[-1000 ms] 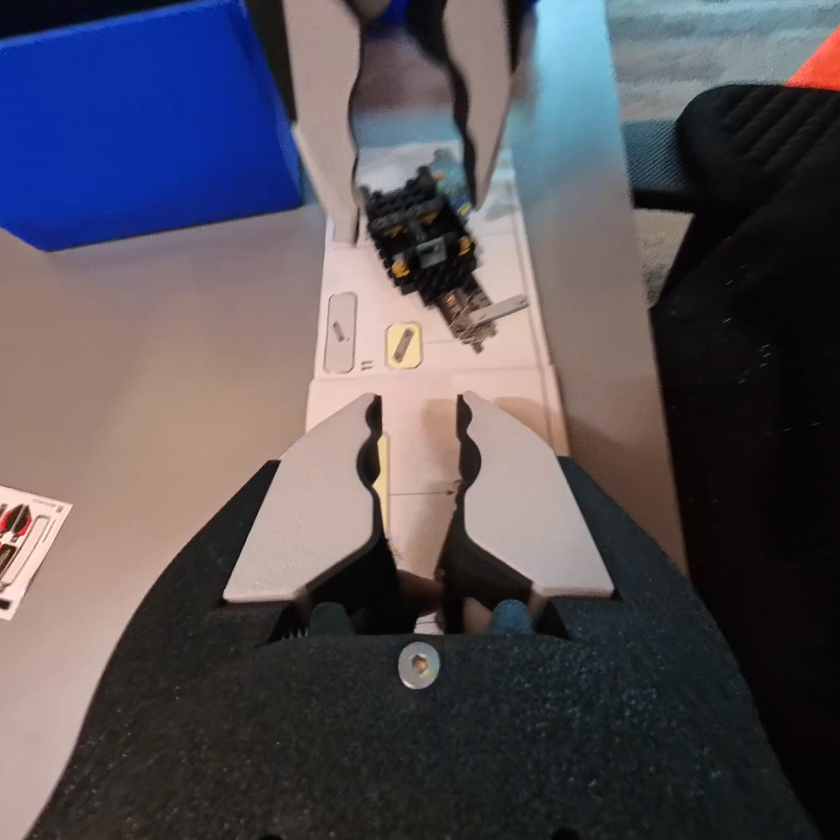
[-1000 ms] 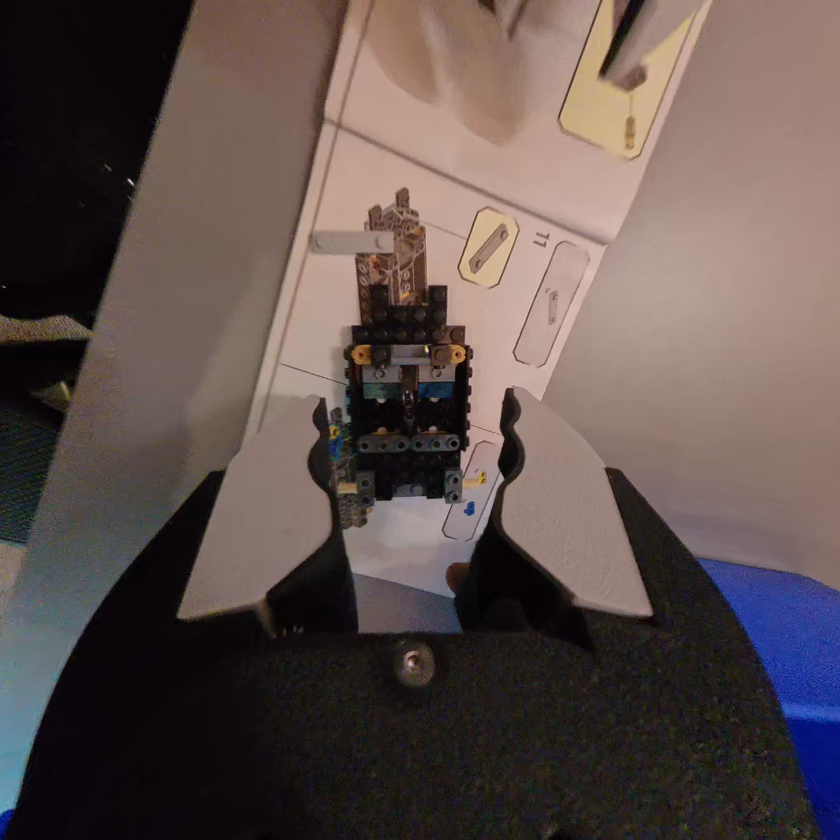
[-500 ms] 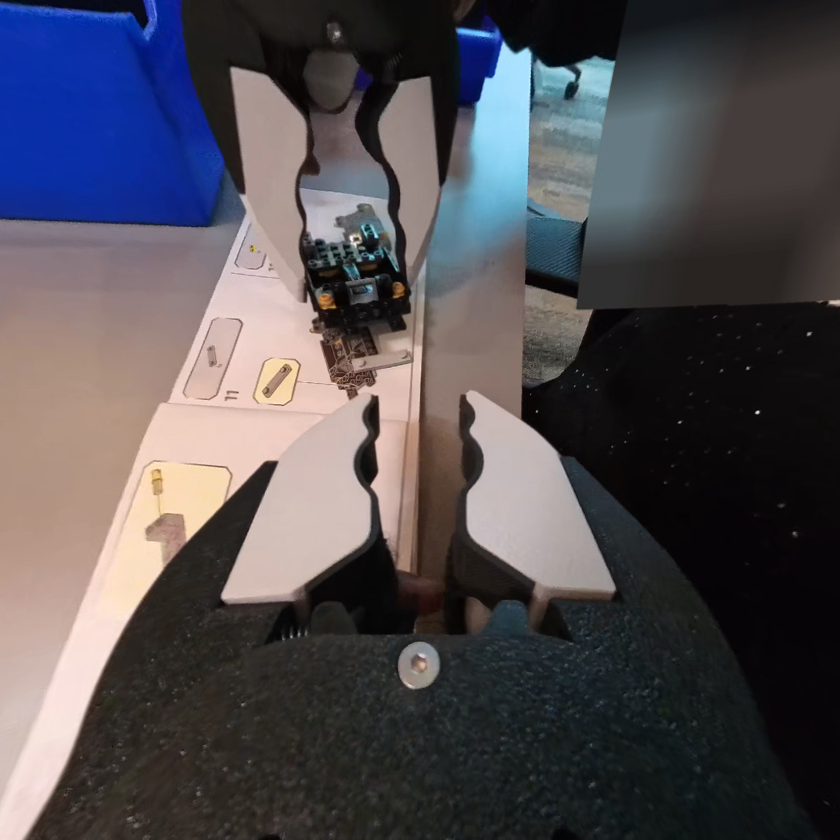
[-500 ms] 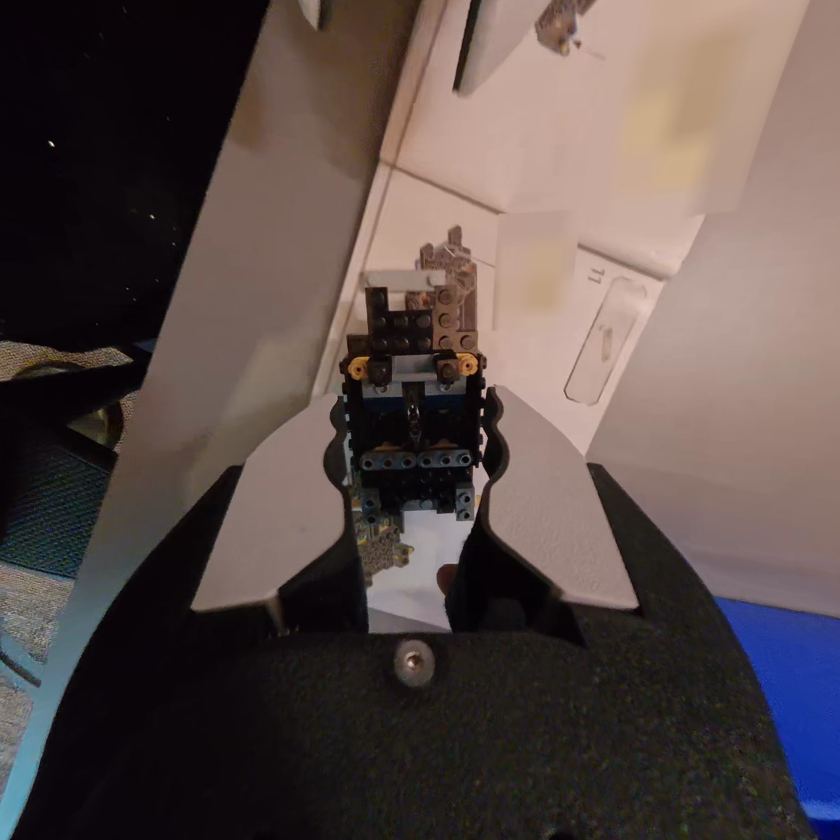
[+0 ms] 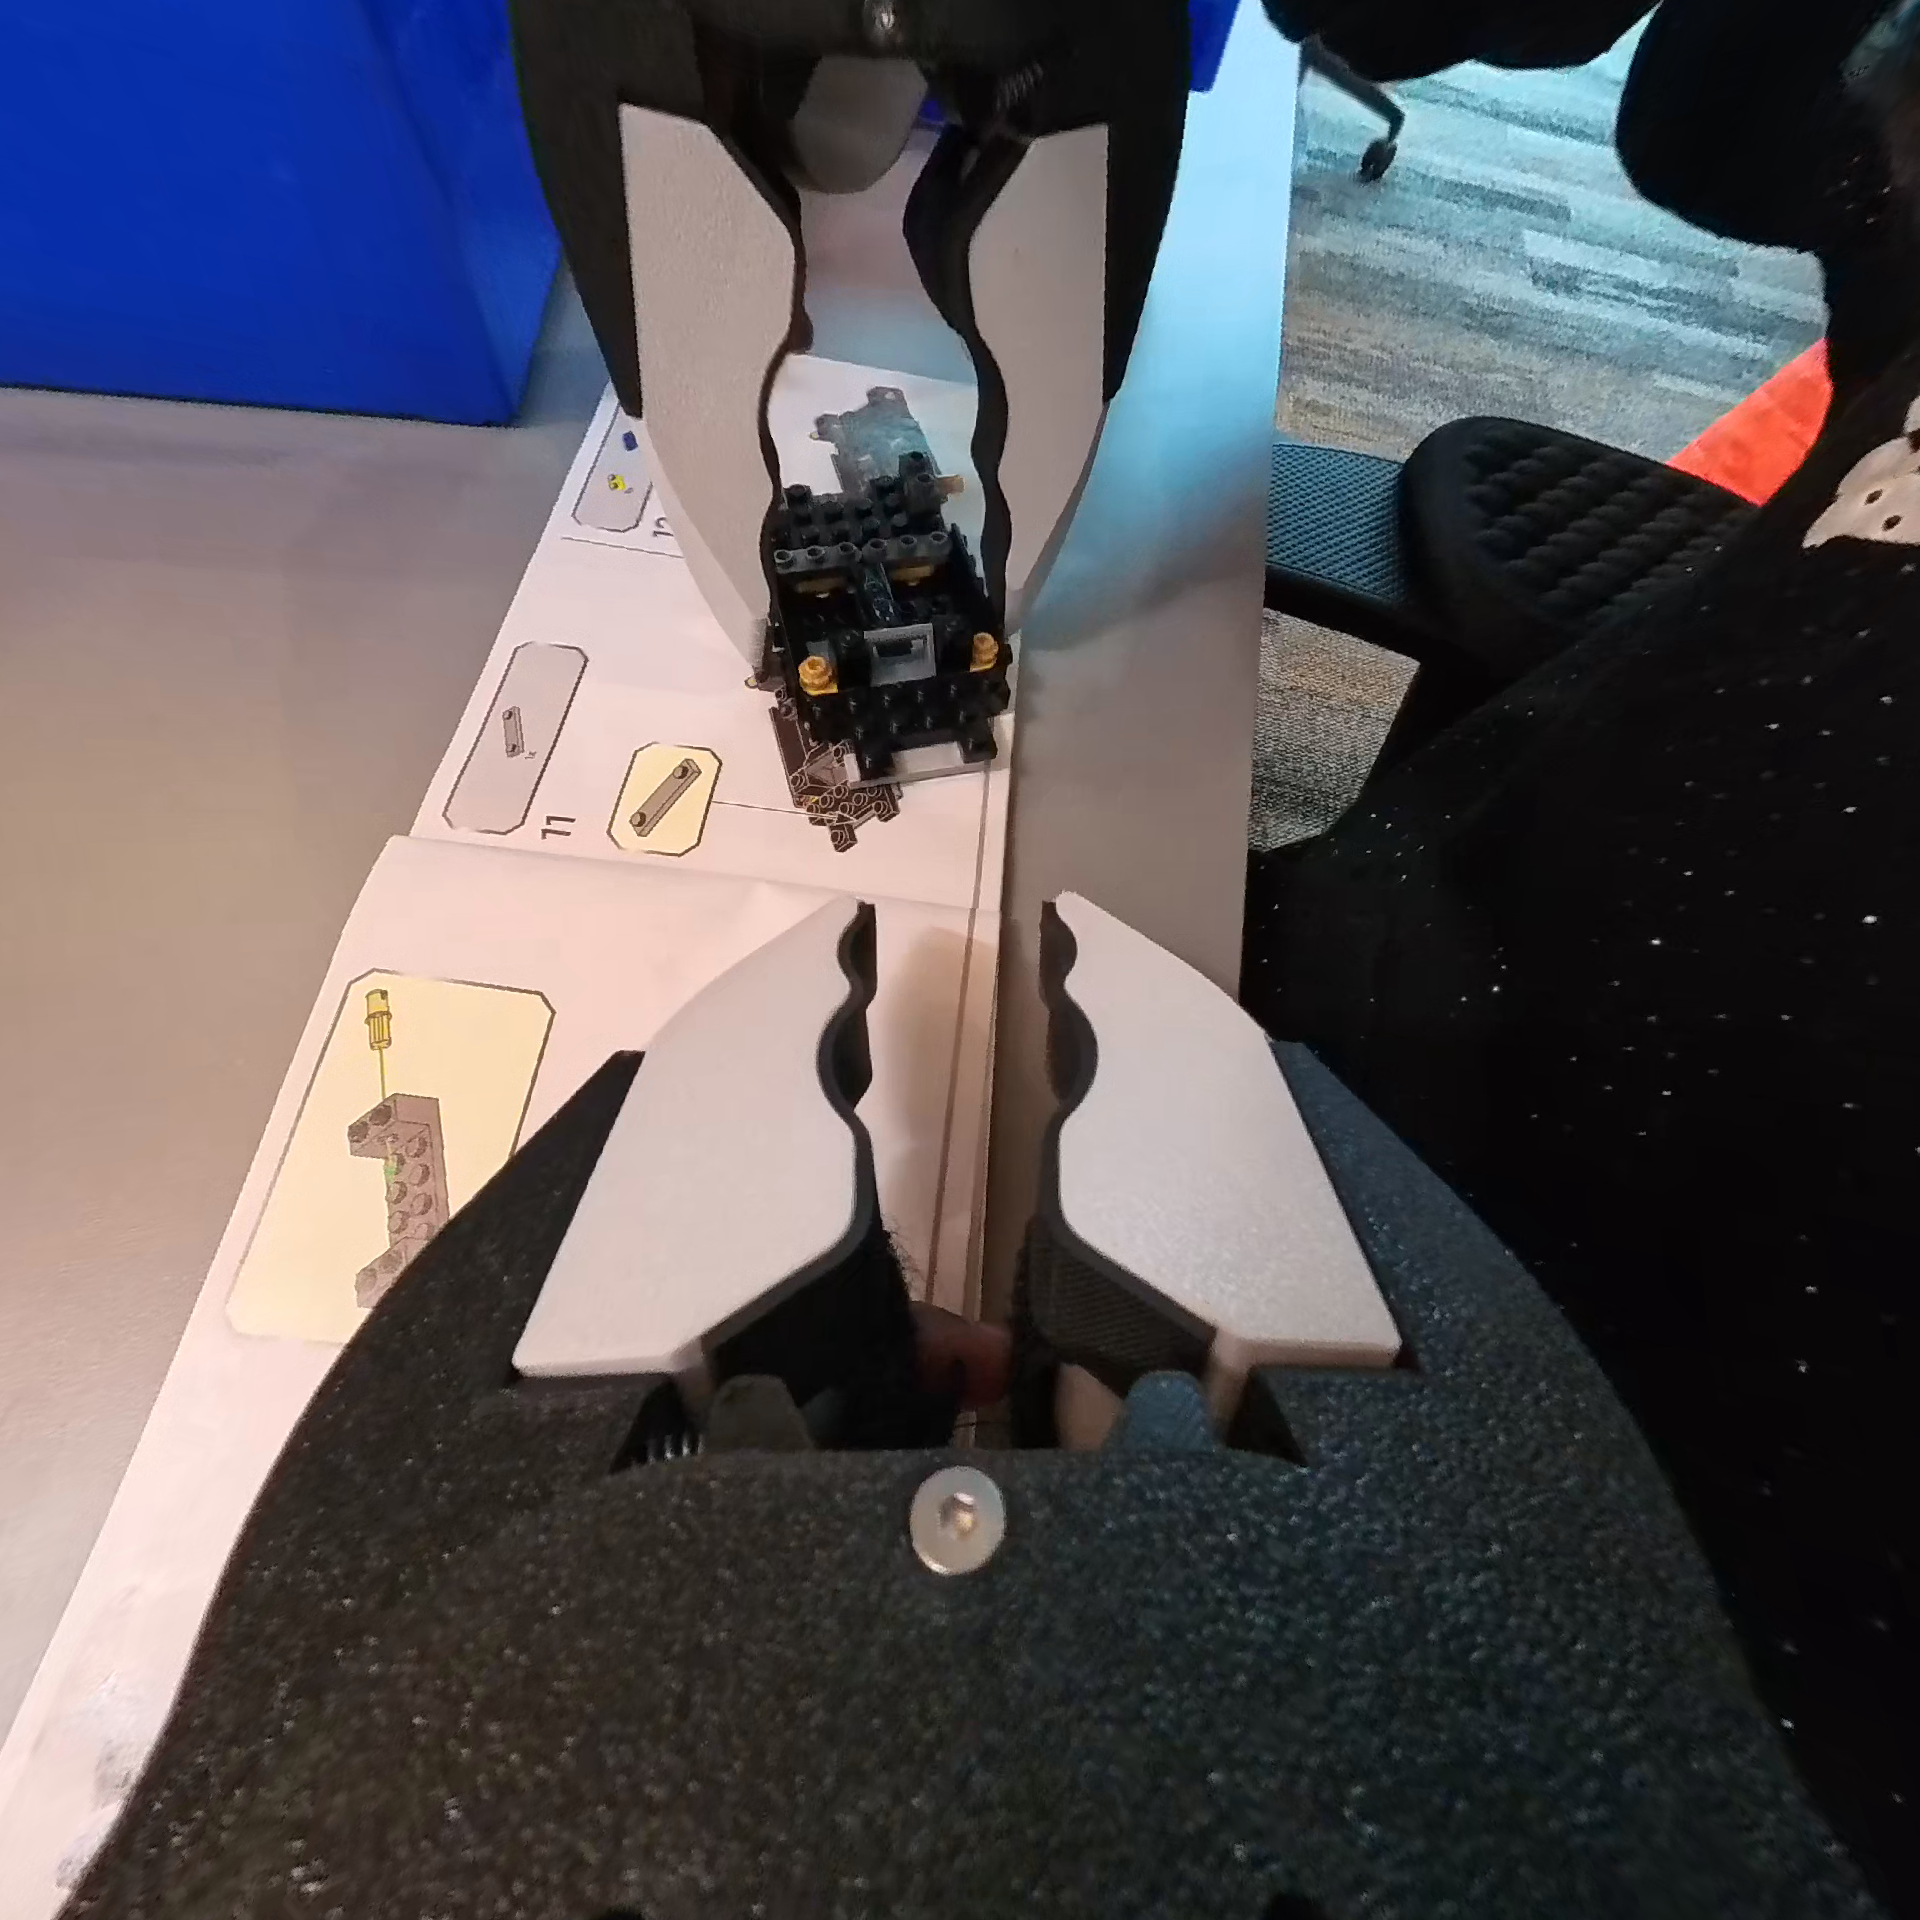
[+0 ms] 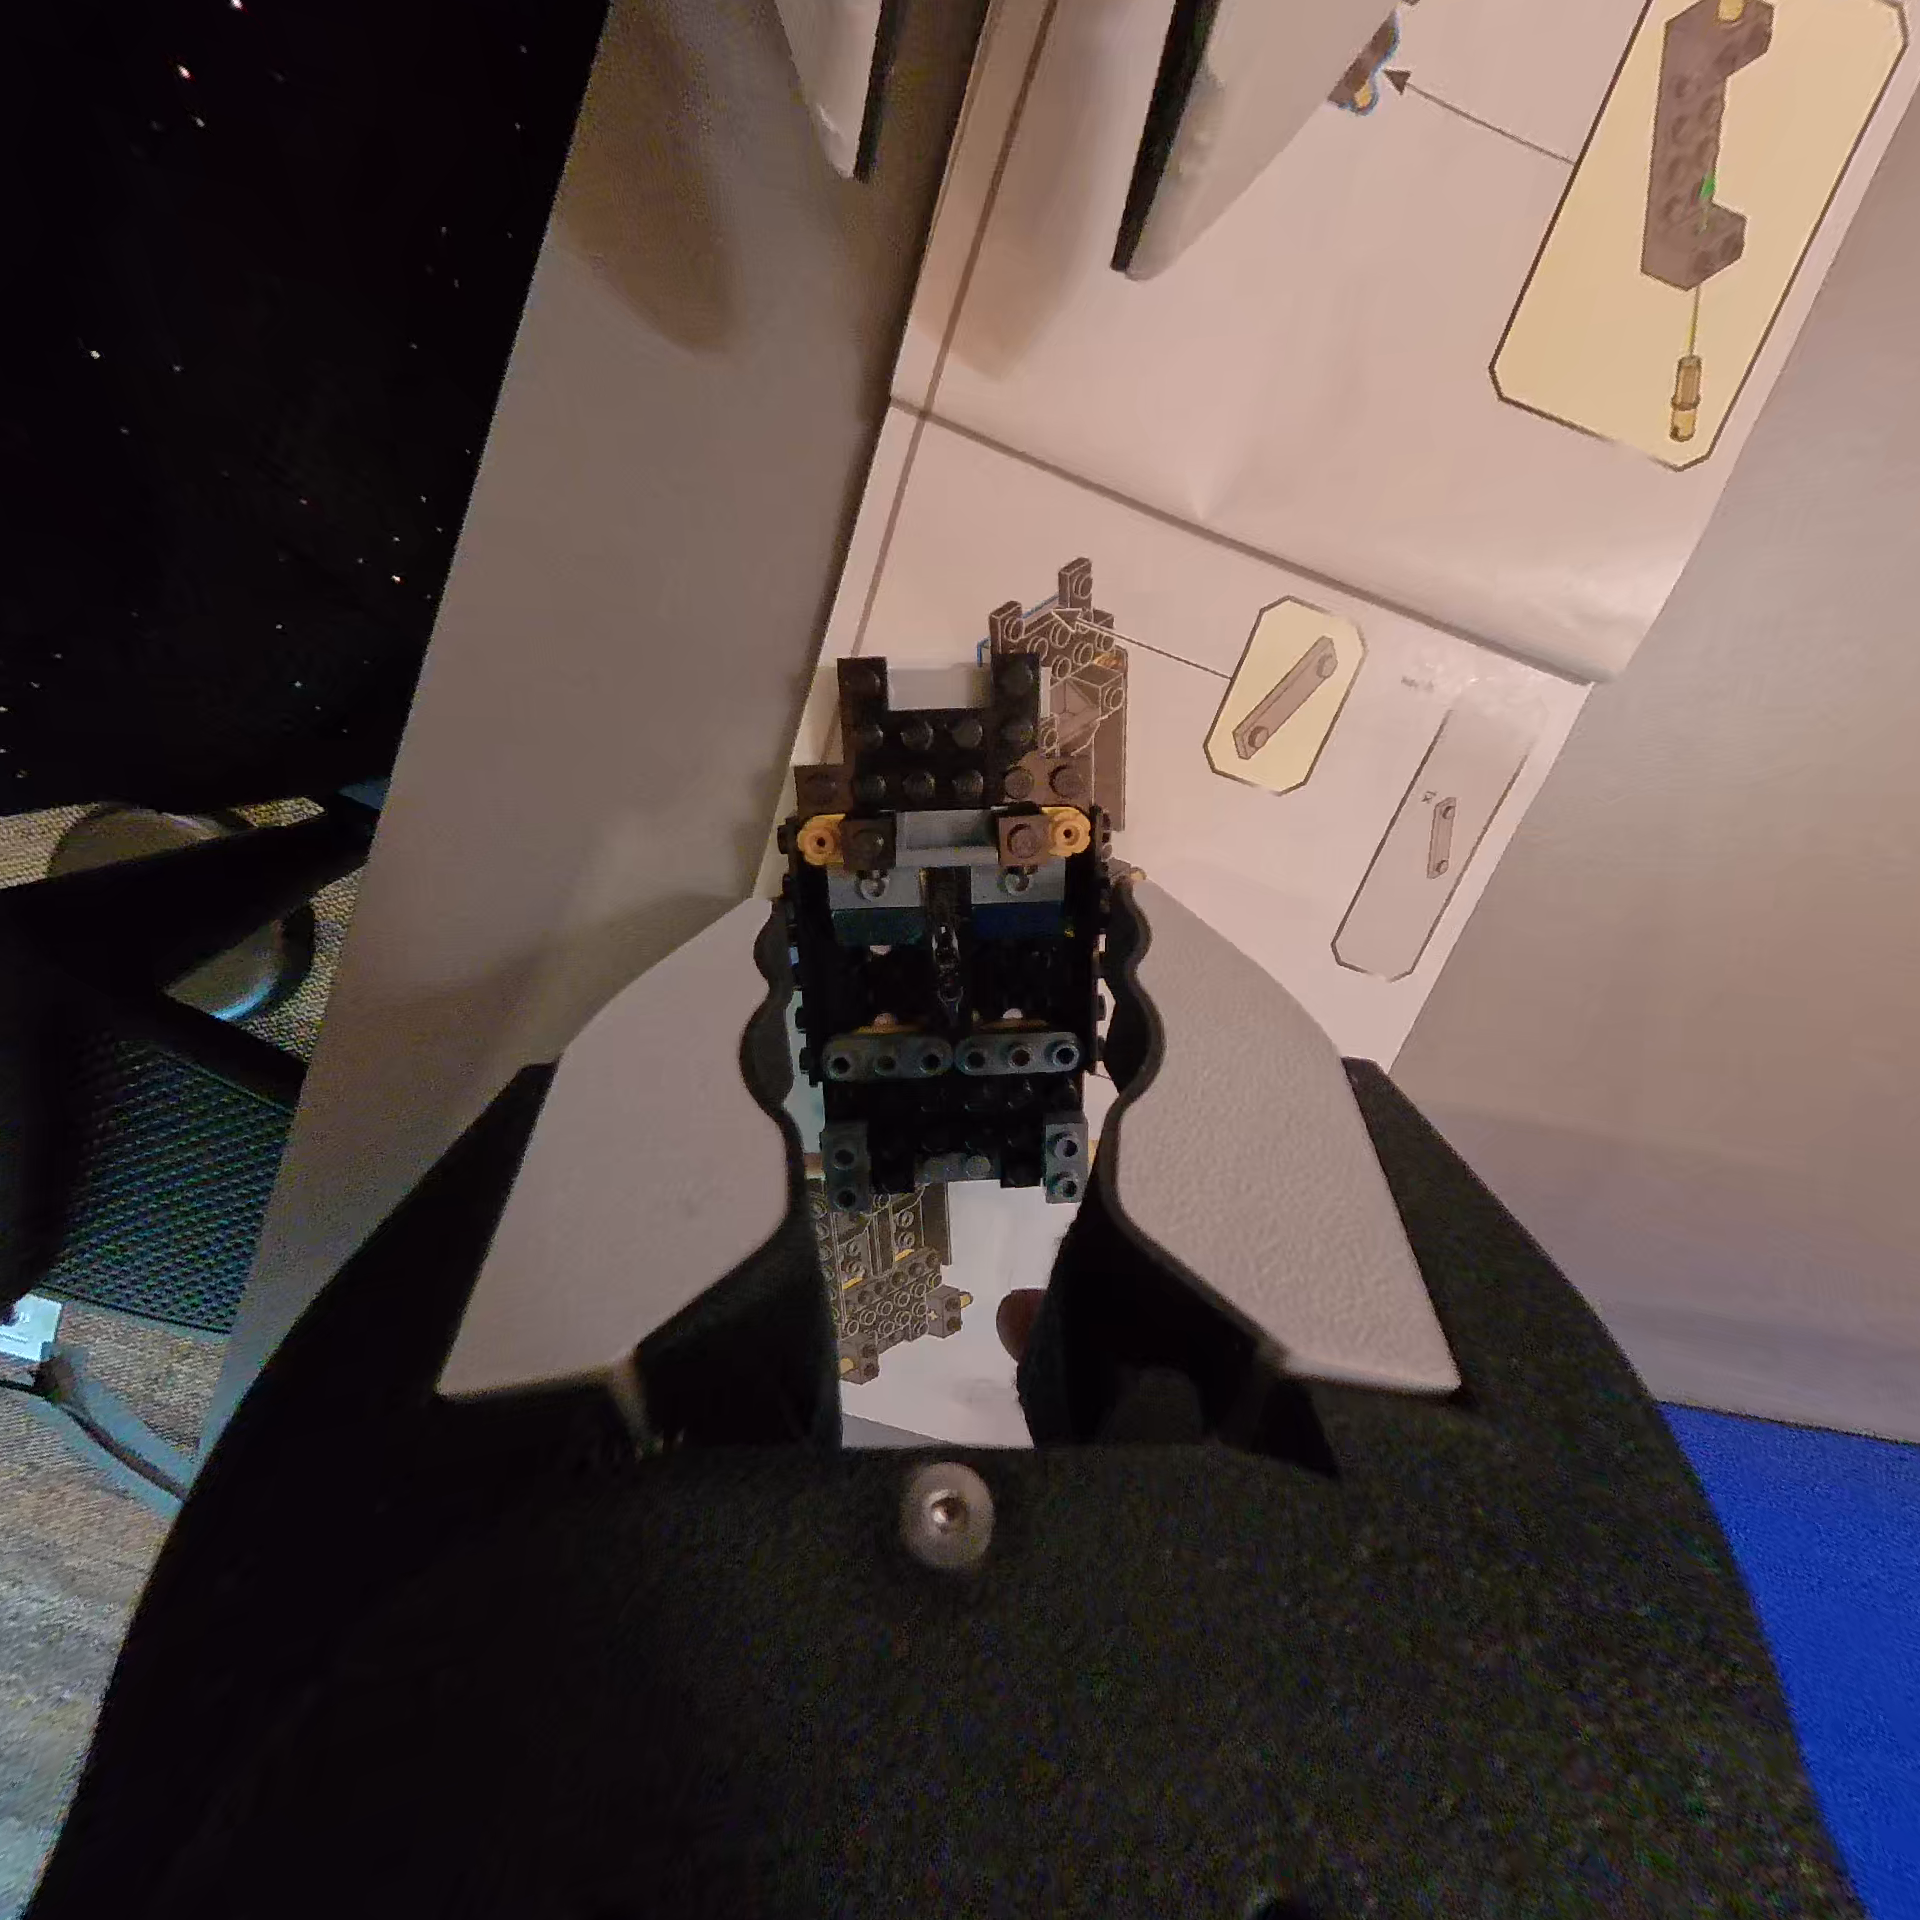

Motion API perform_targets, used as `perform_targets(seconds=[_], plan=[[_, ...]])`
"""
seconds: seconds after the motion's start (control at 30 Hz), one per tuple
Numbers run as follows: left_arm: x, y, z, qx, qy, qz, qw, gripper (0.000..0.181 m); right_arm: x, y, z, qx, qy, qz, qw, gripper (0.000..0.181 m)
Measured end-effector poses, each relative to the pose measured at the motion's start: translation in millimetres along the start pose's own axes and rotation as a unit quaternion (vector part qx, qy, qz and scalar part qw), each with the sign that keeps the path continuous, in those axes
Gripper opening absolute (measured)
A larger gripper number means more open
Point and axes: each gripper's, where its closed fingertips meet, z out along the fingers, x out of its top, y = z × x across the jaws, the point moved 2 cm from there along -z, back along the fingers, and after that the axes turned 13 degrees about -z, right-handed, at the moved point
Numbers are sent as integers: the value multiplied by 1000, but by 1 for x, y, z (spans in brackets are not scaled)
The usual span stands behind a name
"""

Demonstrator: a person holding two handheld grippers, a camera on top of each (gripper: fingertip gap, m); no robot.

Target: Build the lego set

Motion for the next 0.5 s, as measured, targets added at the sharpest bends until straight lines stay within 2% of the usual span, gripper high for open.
perform_targets(seconds=[0.5], plan=[[-4, -2, 2, 2, -8, 5, 1000, 30, -1, 2, -1, 2, -4, 5, 1000, 58]])
